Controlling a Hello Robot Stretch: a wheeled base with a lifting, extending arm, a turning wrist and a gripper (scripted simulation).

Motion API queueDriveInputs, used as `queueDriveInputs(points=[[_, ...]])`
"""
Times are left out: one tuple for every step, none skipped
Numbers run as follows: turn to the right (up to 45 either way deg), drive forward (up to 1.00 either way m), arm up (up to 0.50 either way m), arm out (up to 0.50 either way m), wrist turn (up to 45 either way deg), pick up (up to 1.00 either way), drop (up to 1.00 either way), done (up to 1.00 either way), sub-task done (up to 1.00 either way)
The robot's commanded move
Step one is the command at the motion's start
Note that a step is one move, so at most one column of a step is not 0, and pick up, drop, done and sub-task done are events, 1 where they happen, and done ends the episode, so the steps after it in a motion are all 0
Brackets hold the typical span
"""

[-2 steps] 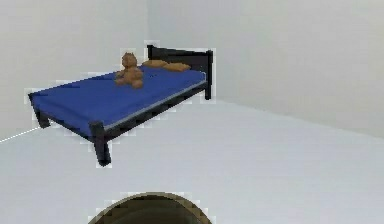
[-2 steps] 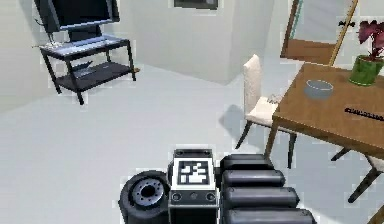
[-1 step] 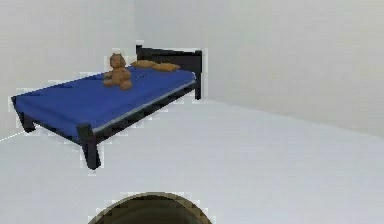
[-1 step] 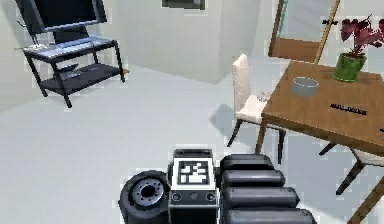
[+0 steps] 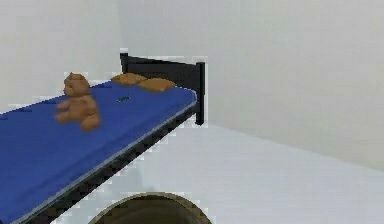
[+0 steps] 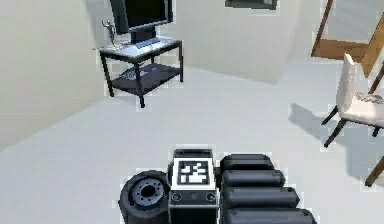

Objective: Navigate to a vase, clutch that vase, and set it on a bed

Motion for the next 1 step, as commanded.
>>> queueDriveInputs(points=[[0.0,1.0,0.0,0.0,0.0,0.0,0.0,0.0,0.0]])
